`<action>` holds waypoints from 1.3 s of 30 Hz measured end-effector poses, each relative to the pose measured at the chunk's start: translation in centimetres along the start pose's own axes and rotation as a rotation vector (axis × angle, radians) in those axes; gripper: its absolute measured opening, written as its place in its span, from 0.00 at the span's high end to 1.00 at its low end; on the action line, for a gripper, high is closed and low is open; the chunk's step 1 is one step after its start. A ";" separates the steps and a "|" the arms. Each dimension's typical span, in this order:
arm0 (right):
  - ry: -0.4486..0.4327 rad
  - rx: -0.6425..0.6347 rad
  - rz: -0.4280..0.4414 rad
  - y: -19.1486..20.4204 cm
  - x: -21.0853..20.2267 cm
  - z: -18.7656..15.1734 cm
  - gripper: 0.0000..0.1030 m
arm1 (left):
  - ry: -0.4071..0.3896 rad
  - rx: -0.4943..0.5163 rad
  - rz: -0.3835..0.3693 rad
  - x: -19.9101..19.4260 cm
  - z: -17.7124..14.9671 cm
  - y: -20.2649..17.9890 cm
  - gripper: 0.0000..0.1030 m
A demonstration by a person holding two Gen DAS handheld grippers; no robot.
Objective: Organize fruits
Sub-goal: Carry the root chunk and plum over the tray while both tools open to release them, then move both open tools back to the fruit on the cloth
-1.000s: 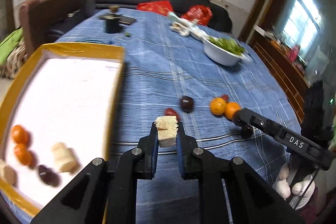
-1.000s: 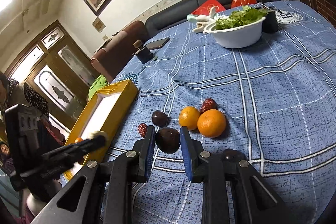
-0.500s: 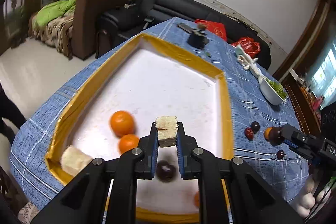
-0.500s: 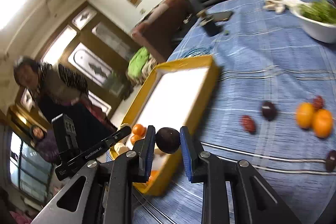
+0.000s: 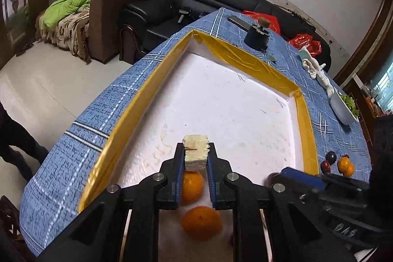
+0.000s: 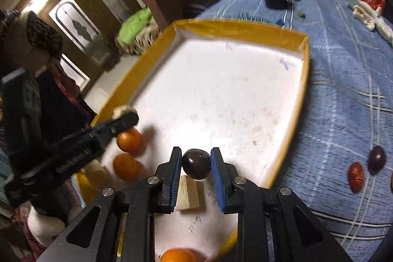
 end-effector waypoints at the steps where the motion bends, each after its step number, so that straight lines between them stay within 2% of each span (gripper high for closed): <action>1: 0.004 -0.012 -0.015 0.1 0.4 0.0 0.73 | 0.004 -0.006 -0.008 0.0 0.0 0.1 0.76; 2: 0.005 -0.024 -0.025 0.3 0.5 0.1 0.71 | 0.008 -0.020 -0.020 0.0 0.0 0.4 0.72; 4: 0.005 -0.028 -0.027 0.7 0.3 0.0 0.68 | 0.012 -0.038 -0.030 -0.2 -0.1 0.9 0.52; 7: -0.034 -0.034 -0.026 1.0 -0.8 -0.3 0.65 | 0.022 -0.069 -0.047 -1.0 -0.4 1.4 0.48; 8: -0.055 -0.029 -0.026 0.9 -1.5 -0.6 0.64 | 0.020 -0.072 -0.025 -1.5 -0.7 1.4 0.45; 10: -0.095 -0.012 -0.012 0.9 -2.7 -1.0 0.63 | 0.012 -0.065 0.020 -2.4 -1.1 1.1 0.30; 13: -0.169 0.030 0.012 0.5 -5.4 -2.4 0.62 | -0.026 -0.049 0.025 -4.3 -2.2 0.1 0.29; 16: -0.225 0.050 0.008 0.5 -7.9 -4.2 0.58 | -0.082 -0.010 0.066 -6.6 -3.3 -1.9 0.29; 21: -0.294 0.017 -0.072 0.9 -11.8 -7.2 0.47 | -0.221 0.073 0.162 -10.7 -5.1 -5.8 0.29; 25: -0.342 0.026 -0.104 0.4 -14.4 -9.7 0.45 | -0.297 0.129 0.200 -13.4 -6.7 -8.6 0.26; 32: -0.412 0.085 -0.100 -1.7 -17.9 -13.2 0.45 | -0.316 0.201 0.184 -15.2 -9.0 -11.8 0.25; 39: -0.446 0.096 -0.100 -2.3 -19.5 -15.1 0.44 | -0.313 0.235 0.177 -16.1 -10.3 -13.4 0.25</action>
Point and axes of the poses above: each gripper's, at about its wrist camera, not at the fingertips, and x roughly the way its jaws point, y to its left, z to its top, the point moved 2 cm from there along x, roughly the way its jaws point, and after that the axes turned 15 degrees about z, right-handed, at the moved point
